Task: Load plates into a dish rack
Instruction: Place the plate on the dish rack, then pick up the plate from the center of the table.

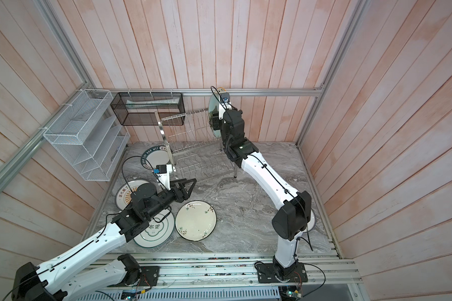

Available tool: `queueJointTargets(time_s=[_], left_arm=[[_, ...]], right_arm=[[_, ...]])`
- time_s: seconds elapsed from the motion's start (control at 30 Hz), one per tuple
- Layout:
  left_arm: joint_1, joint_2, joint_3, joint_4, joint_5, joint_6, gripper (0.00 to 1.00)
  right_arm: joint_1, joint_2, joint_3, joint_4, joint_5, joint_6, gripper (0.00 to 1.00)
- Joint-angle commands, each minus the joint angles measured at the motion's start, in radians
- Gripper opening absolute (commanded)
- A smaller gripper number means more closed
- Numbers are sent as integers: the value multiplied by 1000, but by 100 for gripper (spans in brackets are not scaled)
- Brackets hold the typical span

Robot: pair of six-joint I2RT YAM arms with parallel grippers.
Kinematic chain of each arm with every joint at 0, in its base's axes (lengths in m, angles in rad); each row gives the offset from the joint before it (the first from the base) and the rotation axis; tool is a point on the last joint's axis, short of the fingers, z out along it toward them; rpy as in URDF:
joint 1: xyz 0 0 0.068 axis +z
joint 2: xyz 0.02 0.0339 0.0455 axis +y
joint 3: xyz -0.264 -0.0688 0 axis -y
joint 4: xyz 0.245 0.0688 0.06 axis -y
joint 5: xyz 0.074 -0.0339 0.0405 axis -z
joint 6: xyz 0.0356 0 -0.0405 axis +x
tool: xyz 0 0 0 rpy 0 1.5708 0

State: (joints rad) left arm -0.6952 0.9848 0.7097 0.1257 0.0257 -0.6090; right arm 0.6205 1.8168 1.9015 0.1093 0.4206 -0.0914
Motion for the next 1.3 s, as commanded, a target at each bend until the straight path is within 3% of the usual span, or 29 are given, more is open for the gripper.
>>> queueJointTargets(time_s=[0.0,0.27,0.47,0.6,0.8,0.97,1.27], left_arm=[[-2,13,47,-16,4,39,72],[6,48,105,-25,-47,147,76],[39,111,194,-59,-30,218,76],[42,171,266,-88,-26,257,76],[45,241,312,-67,8,261,77],[46,291,329,-39,48,239,77],[47,358,248,49,150,123,76]], right_arm=[[4,-66,39,45,-8,-34,56],[-11,-249,-135,139,40,-93,71],[-100,-443,-355,157,91,-38,80],[-254,-577,-519,103,-46,135,82],[-433,-655,-731,92,-192,253,82],[-480,-656,-876,109,-278,314,82],[-494,-628,-1138,136,-543,477,82]])
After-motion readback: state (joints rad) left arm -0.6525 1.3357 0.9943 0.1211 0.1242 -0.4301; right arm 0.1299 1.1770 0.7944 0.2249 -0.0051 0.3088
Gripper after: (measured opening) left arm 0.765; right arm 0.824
